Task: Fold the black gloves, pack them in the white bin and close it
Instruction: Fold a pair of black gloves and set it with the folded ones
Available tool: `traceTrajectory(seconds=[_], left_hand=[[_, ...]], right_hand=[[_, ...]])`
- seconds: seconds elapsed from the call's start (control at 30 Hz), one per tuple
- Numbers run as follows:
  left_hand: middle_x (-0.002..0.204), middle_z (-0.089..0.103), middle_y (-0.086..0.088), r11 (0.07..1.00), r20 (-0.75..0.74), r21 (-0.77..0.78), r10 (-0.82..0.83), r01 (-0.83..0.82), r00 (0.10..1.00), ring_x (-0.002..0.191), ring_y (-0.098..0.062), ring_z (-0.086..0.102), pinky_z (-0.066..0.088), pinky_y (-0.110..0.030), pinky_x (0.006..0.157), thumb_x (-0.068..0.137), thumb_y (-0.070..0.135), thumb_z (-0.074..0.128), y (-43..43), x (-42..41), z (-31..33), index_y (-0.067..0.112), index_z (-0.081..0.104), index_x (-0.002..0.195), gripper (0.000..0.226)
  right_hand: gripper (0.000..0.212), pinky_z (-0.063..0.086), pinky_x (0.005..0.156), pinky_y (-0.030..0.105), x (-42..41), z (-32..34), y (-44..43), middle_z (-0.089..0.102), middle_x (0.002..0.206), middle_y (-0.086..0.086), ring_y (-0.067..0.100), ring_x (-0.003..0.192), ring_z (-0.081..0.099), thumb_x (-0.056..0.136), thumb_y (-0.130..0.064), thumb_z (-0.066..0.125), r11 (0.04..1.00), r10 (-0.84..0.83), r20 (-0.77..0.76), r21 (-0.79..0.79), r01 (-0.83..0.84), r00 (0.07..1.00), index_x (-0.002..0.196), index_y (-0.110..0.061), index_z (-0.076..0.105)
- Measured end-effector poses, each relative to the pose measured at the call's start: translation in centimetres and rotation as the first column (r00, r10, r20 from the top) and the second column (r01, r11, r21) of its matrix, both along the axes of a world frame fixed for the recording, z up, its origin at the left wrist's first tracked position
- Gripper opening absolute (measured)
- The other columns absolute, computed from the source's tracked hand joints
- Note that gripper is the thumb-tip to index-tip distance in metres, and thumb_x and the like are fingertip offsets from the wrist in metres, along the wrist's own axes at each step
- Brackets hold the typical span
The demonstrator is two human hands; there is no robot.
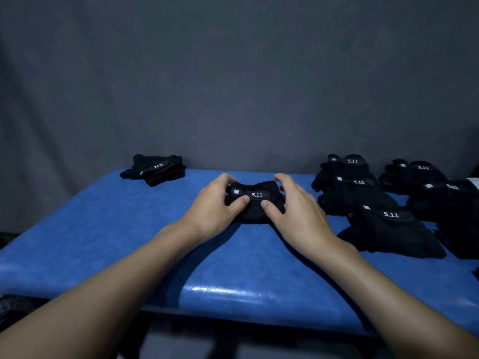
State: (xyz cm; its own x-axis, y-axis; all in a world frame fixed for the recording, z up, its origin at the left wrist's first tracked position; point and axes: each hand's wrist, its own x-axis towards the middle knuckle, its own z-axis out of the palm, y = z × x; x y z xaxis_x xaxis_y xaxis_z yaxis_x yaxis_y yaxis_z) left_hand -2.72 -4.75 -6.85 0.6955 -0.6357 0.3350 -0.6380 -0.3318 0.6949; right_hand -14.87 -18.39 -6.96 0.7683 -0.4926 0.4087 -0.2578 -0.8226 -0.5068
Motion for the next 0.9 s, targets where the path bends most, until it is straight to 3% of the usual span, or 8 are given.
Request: traceTrajectory(seconds=[0.13,0.3,0.47,0.57,0.63,0.73,0.9], left_hand=[[0.099,0.06,0.015,1.0,-0.001,0.026,0.004,-0.004,1.0,0.085,0.006,0.058,0.041,-0.004,0.065,0.095,0.032,0.062,0.0,0.0,-0.2,0.022,0.051,0.115,0.025],[0.092,0.062,0.015,0.997,-0.005,0.073,0.015,-0.014,1.0,0.082,0.002,0.06,0.042,-0.01,0.062,0.095,0.037,0.061,0.1,0.0,0.2,0.025,0.053,0.109,0.02],[0.09,0.061,0.012,0.99,0.044,0.143,0.011,-0.017,0.999,0.084,-0.006,0.059,0.039,-0.013,0.061,0.096,0.04,0.057,0.3,-0.2,0.5,0.021,0.051,0.103,0.021],[0.11,0.054,0.012,0.993,0.08,0.121,-0.024,0.015,0.997,0.095,-0.012,0.056,0.039,-0.022,0.076,0.096,0.038,0.057,0.7,-0.3,0.4,0.024,0.043,0.12,0.031],[0.116,0.051,0.008,0.991,0.108,0.097,-0.1,0.09,0.989,0.091,-0.009,0.053,0.038,-0.026,0.079,0.096,0.034,0.057,1.3,-0.3,0.5,0.033,0.037,0.117,0.029],[0.104,0.053,0.005,0.974,0.16,0.158,-0.188,0.163,0.969,0.088,-0.012,0.051,0.043,-0.033,0.078,0.095,0.032,0.058,2.4,-0.2,0.9,0.032,0.04,0.1,0.019],[0.094,0.057,0.009,0.931,0.079,0.258,-0.287,0.258,0.955,0.087,-0.011,0.057,0.049,-0.031,0.081,0.089,0.031,0.068,4.5,-0.9,2.0,0.031,0.046,0.102,0.026]], right_hand=[[0.052,0.046,0.074,0.035,0.2,0.0,-0.2,0.06,0.098,-0.005,0.025,0.097,0.061,0.095,-0.041,0.056,0.999,0.011,-0.047,0.041,-0.009,0.999,0.141,-0.028,0.036],[0.04,0.051,0.075,0.037,0.5,-0.4,-0.5,0.065,0.104,0.001,0.023,0.091,0.062,0.092,-0.04,0.059,0.995,-0.026,0.023,0.097,0.024,0.999,0.127,-0.025,0.045],[0.044,0.046,0.073,0.034,0.1,-0.4,-0.5,0.06,0.101,-0.004,0.023,0.094,0.06,0.093,-0.039,0.058,0.997,0.015,0.034,0.079,-0.017,0.999,0.133,-0.026,0.042],[0.053,0.045,0.079,0.035,-0.6,-0.2,-0.1,0.057,0.109,-0.005,0.021,0.099,0.057,0.095,-0.043,0.054,0.994,0.113,-0.027,-0.001,-0.113,0.993,0.143,-0.039,0.032],[0.051,0.046,0.088,0.037,-1.1,-0.1,0.1,0.058,0.116,-0.003,0.02,0.107,0.056,0.095,-0.044,0.053,0.986,0.163,-0.058,-0.027,-0.165,0.985,0.143,-0.041,0.034],[0.044,0.046,0.091,0.033,-1.7,-0.1,0.4,0.059,0.115,-0.002,0.019,0.109,0.056,0.094,-0.045,0.055,0.979,0.197,-0.075,-0.037,-0.201,0.977,0.137,-0.036,0.047],[0.05,0.043,0.092,0.028,-3.1,0.4,1.1,0.053,0.114,-0.005,0.014,0.109,0.053,0.093,-0.046,0.057,0.971,0.235,-0.141,-0.009,-0.239,0.962,0.14,-0.035,0.045]])
